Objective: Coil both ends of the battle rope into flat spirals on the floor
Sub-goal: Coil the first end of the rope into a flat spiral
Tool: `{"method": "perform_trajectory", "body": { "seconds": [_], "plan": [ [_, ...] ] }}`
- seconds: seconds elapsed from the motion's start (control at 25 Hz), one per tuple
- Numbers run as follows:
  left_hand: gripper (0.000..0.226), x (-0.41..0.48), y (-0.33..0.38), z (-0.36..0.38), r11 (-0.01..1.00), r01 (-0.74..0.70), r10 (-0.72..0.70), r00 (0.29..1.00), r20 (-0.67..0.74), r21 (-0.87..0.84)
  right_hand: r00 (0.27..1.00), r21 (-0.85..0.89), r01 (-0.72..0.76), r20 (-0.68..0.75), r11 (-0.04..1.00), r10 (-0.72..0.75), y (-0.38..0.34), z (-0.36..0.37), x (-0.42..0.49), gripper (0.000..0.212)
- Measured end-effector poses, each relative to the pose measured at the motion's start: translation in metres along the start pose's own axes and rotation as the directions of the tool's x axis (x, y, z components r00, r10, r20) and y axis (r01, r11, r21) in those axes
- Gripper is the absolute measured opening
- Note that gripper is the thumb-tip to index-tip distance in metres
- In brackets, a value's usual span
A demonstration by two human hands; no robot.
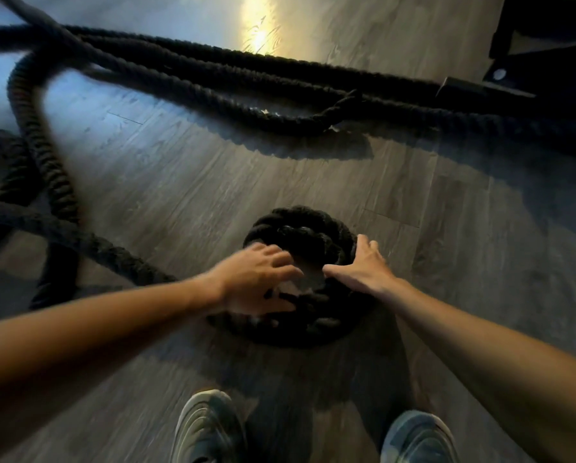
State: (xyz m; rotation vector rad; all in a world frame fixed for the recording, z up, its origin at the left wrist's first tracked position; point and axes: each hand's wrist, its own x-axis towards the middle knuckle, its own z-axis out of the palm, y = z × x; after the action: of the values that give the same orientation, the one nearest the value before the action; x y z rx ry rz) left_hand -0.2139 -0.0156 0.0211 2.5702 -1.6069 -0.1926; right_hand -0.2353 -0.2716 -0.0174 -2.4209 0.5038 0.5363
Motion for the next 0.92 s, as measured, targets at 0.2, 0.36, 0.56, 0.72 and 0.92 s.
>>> {"method": "perform_trajectory", "body": {
  "seconds": [0.2, 0.36, 0.56, 0.72, 0.92],
  "plan": [
    [0.079, -0.001, -0.045, -0.008, 0.850, -0.415, 0.291, 0.884, 0.367, 0.325, 0.944, -0.330, 0.306, 0.224, 0.893, -0.241, 0.008, -0.046, 0.021, 0.118],
    [0.057, 0.007, -0.013, 0.026, 0.812, -0.476, 0.324, 0.849, 0.418, 0.338, 0.901, -0.451, 0.423, 0.303, 0.786, -0.310, -0.001, -0.054, 0.030, 0.114],
    [0.061, 0.002, 0.010, 0.026, 0.829, -0.350, 0.190, 0.910, 0.368, 0.437, 0.973, -0.351, 0.173, -0.084, 0.920, -0.216, 0.019, -0.027, -0.007, 0.111],
    [0.068, 0.001, 0.029, 0.023, 0.864, 0.039, -0.169, 0.962, 0.215, 0.502, 0.964, 0.040, -0.205, -0.166, 0.978, 0.209, 0.016, 0.010, -0.045, 0.125],
    [0.072, 0.012, 0.066, 0.028, 0.913, 0.232, -0.293, 0.945, 0.143, 0.335, 0.963, 0.102, -0.263, -0.038, 0.959, 0.268, -0.028, 0.030, -0.040, 0.144]
  ]
}}
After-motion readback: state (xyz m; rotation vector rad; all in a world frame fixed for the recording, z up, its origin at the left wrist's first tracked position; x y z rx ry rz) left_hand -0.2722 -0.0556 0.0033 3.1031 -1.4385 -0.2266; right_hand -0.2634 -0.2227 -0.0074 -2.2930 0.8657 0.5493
